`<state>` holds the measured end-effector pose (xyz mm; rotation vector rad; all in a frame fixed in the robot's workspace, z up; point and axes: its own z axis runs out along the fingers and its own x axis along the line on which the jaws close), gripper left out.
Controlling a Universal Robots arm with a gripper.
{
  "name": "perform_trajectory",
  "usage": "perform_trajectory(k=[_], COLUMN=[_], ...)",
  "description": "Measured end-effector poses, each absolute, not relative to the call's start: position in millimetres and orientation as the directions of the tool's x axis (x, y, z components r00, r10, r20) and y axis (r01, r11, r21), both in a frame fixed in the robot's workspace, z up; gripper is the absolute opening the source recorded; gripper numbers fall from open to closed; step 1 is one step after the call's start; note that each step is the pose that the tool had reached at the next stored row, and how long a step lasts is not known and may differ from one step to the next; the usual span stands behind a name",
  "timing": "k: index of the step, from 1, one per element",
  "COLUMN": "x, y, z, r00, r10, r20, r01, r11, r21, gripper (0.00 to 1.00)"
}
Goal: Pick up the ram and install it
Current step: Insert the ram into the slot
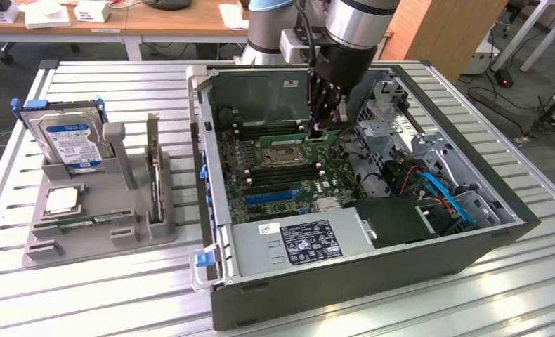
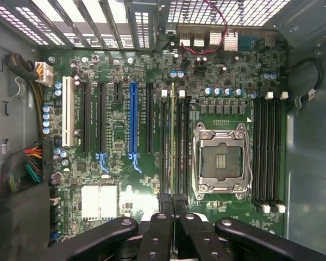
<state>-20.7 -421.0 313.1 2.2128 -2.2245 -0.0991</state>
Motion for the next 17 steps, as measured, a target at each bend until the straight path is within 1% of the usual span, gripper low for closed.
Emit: perform_trajectory(k=[17], x=[-21], y=[-421], z=[295], r00=[-0.006], r10=[-0.999], r20=[-0.043], r01=[-0.999], r11=[0.004], r21=[0.046], gripper=[0.11])
